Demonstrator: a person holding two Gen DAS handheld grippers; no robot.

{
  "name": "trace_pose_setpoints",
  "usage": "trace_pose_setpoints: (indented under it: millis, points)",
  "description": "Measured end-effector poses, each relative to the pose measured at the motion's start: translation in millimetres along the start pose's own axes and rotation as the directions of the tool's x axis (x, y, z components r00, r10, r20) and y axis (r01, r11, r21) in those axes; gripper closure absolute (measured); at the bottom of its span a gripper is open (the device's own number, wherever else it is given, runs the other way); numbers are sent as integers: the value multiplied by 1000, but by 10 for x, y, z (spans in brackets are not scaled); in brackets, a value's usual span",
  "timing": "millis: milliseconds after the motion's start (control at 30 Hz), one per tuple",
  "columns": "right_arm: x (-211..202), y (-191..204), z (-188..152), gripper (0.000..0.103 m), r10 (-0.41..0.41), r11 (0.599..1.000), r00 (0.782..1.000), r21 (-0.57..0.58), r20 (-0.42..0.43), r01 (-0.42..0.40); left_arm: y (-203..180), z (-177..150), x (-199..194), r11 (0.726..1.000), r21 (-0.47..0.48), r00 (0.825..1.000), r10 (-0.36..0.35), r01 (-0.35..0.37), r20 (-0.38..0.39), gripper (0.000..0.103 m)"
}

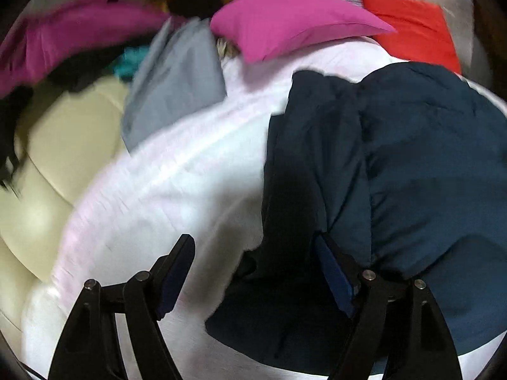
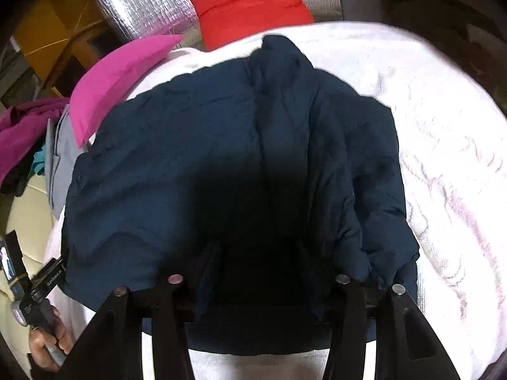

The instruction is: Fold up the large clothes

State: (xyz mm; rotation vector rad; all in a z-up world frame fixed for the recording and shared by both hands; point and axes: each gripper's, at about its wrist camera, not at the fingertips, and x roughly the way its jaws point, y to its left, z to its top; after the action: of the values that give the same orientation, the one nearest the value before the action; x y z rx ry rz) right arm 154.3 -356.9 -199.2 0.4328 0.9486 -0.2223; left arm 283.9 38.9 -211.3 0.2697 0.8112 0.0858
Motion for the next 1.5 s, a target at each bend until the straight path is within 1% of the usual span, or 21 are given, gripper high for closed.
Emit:
trace_pose_setpoints:
  millis: [67,167,200,233,267,333,433,467,533,567,633,733,767,867,1000,1033,1133,1200,1300,1433,1500]
  points:
    - [-111,14,-20,42,13,1000,1000,2,1,-13,-27,-26,-100,1000,27,1000,6,-7,23,24]
    - [-431,64,-75,41,17,1000,998,-24,55,-16,27,-43,-348,999,9,997,-44,44,56,24]
    - [-529,90,-65,39,14,999,997,-39,76,-11,65,-67,-510,998,-4,994,-63,64,90,24]
    - [-643,123,-89,35,10,999,995,-54,101,-5,109,-102,-669,997,-20,989,-75,78,124,24]
    - [-780,142,-125,34,8,998,992,-70,127,1,162,-92,-757,995,-30,985,-89,94,147,23]
    - [-1051,227,-187,34,4,994,984,-106,180,16,264,-144,-1079,988,-50,970,-136,149,202,17]
    - [-1447,333,-305,31,11,991,965,-133,263,24,385,-141,-1536,982,-66,952,-153,177,267,15]
    - [-1557,373,-333,29,15,990,958,-135,287,25,414,-112,-1635,981,-68,946,-157,183,285,15]
    - [-1801,425,-368,28,21,990,943,-142,331,27,517,-73,-1961,977,-84,930,-159,197,332,11]
    - [-1909,488,-391,25,23,988,937,-148,349,30,563,-57,-2083,975,-91,923,-160,203,351,10]
    - [-2095,551,-458,24,30,987,927,-160,375,32,645,-43,-2324,972,-102,907,-155,210,392,10]
    - [-2381,647,-566,23,35,983,908,-177,418,43,718,-36,-2684,975,-111,886,-123,191,447,9]
    - [-2464,671,-617,21,35,983,903,-178,429,46,729,-42,-2780,976,-112,881,-114,185,459,9]
    - [-2694,720,-732,21,52,983,893,-180,448,33,749,-63,-3024,980,-119,874,-83,158,480,8]
    - [-2987,726,-887,21,58,986,873,-167,484,27,769,-150,-3382,978,-119,853,-85,169,515,8]
    - [-3083,718,-937,20,59,986,870,-162,490,25,782,-173,-3473,978,-119,845,-84,172,528,8]
    - [-3237,711,-1043,19,65,988,864,-153,500,14,807,-226,-3682,977,-124,831,-76,172,551,8]
    - [-3344,725,-1136,18,57,988,856,-154,513,26,814,-261,-3801,977,-129,825,-68,168,561,8]
    - [-3520,778,-1300,15,49,985,838,-166,543,50,822,-308,-3952,978,-135,820,-56,160,570,8]
    - [-3716,811,-1474,12,72,984,819,-176,569,36,884,-361,-4152,972,-156,809,-52,176,585,8]
    - [-3794,818,-1569,11,68,986,803,-161,592,35,915,-372,-4202,969,-168,807,-51,184,588,8]
